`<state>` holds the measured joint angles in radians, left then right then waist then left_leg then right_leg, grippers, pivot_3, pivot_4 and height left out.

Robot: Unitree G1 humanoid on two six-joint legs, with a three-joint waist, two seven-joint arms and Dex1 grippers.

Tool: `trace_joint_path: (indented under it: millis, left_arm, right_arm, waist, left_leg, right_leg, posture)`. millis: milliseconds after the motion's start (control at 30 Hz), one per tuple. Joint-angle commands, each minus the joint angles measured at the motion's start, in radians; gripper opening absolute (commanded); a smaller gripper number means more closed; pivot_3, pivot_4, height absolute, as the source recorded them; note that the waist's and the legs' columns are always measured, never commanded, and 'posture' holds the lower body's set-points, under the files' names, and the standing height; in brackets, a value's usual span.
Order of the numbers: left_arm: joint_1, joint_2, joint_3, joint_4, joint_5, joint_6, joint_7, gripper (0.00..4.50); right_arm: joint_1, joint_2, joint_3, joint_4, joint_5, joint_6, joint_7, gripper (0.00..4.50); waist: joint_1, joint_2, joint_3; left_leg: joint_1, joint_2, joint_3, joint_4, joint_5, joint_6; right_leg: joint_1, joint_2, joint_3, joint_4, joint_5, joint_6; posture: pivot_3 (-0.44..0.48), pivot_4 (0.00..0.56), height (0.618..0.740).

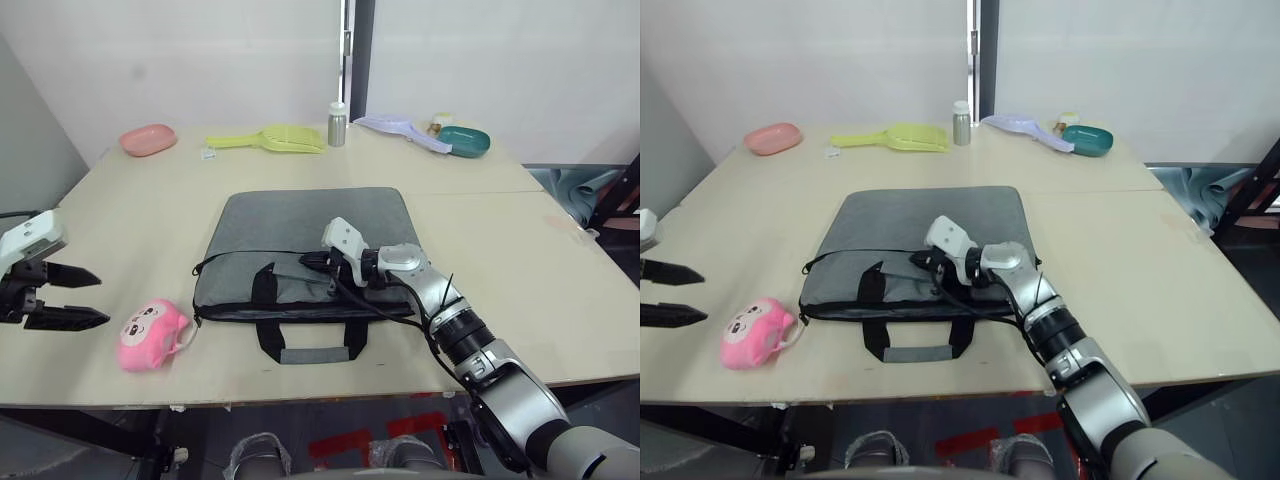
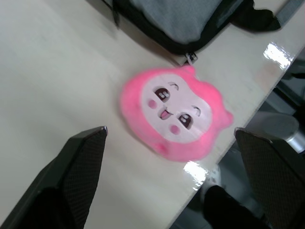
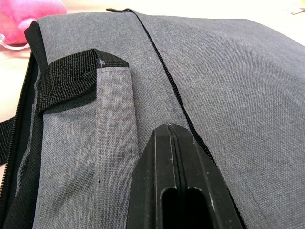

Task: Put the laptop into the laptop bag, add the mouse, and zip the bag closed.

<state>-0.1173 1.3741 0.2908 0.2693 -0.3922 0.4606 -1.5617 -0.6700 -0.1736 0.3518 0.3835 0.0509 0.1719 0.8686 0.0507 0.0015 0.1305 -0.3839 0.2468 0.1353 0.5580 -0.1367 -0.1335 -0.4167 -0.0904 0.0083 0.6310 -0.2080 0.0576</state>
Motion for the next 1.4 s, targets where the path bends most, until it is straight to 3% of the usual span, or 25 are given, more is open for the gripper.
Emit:
trace_joint_path:
  millis: [33, 167, 300, 433, 633, 900, 1033, 1100, 1400]
  left_arm:
    - [-0.121, -0.049, -0.169, 0.050, 0.042, -0.095, -0.051, 4.49]
    - [-0.251, -0.098, -0.368, 0.136, 0.122, -0.220, -0.053, 4.49]
    - [-0.337, -0.151, -0.491, 0.226, 0.151, -0.291, -0.053, 4.49]
    - [-0.364, -0.177, -0.567, 0.254, 0.146, -0.330, -0.053, 4.49]
    - [-0.316, -0.129, -0.600, 0.182, 0.078, -0.326, -0.053, 4.49]
    - [-0.186, -0.125, -0.473, 0.079, 0.043, -0.255, -0.036, 1.93]
    - [-0.036, -0.107, -0.368, -0.042, -0.024, -0.160, -0.009, 0.51]
    - [0.014, -0.110, -0.326, -0.088, -0.039, -0.129, 0.007, 0.02]
    - [0.127, -0.221, -0.156, -0.305, -0.195, 0.142, 0.157, 0.02]
  right_arm:
    - [0.001, -0.003, -0.007, 0.037, -0.018, 0.016, -0.013, 0.00]
    - [0.010, -0.004, -0.005, 0.020, -0.012, 0.037, -0.007, 0.00]
    - [0.018, -0.006, -0.009, 0.003, -0.011, 0.050, -0.013, 0.00]
    - [0.037, -0.017, -0.015, -0.027, -0.010, 0.068, -0.021, 0.00]
    - [0.049, -0.030, -0.018, -0.044, -0.011, 0.077, -0.027, 0.00]
    - [0.039, -0.024, 0.000, -0.011, -0.027, 0.070, -0.027, 0.00]
    - [0.039, -0.018, 0.010, 0.001, -0.030, 0.069, -0.025, 0.00]
    - [0.041, -0.015, 0.013, -0.001, -0.028, 0.071, -0.022, 0.00]
    - [0.043, 0.000, 0.026, -0.010, -0.022, 0.082, -0.008, 0.00]
  waist:
    - [0.000, 0.000, 0.000]
    - [-0.001, -0.003, -0.002]
    - [0.000, -0.004, -0.002]
    - [0.002, -0.004, -0.002]
    - [0.007, -0.004, -0.002]
    - [0.006, -0.003, -0.002]
    - [0.002, -0.003, -0.003]
    - [0.001, -0.004, -0.003]
    - [0.000, -0.004, -0.003]
  left_leg:
    - [0.000, 0.000, 0.000, 0.000, 0.000, -0.001]
    - [-0.001, 0.000, 0.000, 0.002, 0.002, -0.003]
    - [-0.001, 0.001, -0.001, 0.004, 0.002, -0.003]
    - [0.000, 0.001, -0.001, 0.004, 0.002, -0.004]
    - [-0.001, 0.001, -0.001, 0.004, 0.002, -0.004]
    - [0.000, 0.001, 0.000, 0.004, 0.002, -0.004]
    - [0.000, 0.001, 0.000, 0.004, 0.002, -0.004]
    - [0.000, 0.001, 0.001, 0.004, 0.002, -0.003]
    - [0.000, 0.001, 0.001, 0.004, 0.002, -0.003]
  right_leg:
    - [0.000, 0.000, 0.000, 0.000, 0.000, 0.000]
    - [0.000, 0.001, 0.000, 0.000, 0.000, 0.000]
    - [0.001, 0.002, 0.001, 0.000, 0.000, 0.000]
    - [0.001, 0.002, 0.001, 0.000, 0.000, 0.000]
    - [0.001, 0.002, 0.001, 0.000, 0.000, -0.001]
    - [0.001, 0.001, 0.002, 0.000, 0.000, -0.001]
    - [0.001, 0.001, 0.002, 0.000, 0.000, -0.001]
    - [0.001, 0.001, 0.003, -0.001, 0.000, -0.001]
    - [0.000, 0.002, 0.003, 0.000, 0.000, -0.001]
  posture:
    - [0.000, 0.150, 0.740]
    - [0.000, 0.150, 0.740]
    - [0.000, 0.150, 0.740]
    - [0.000, 0.150, 0.740]
    - [0.000, 0.150, 0.740]
    - [0.000, 0.150, 0.740]
    - [0.000, 0.150, 0.740]
    - [0.000, 0.150, 0.740]
    - [0.000, 0.150, 0.740]
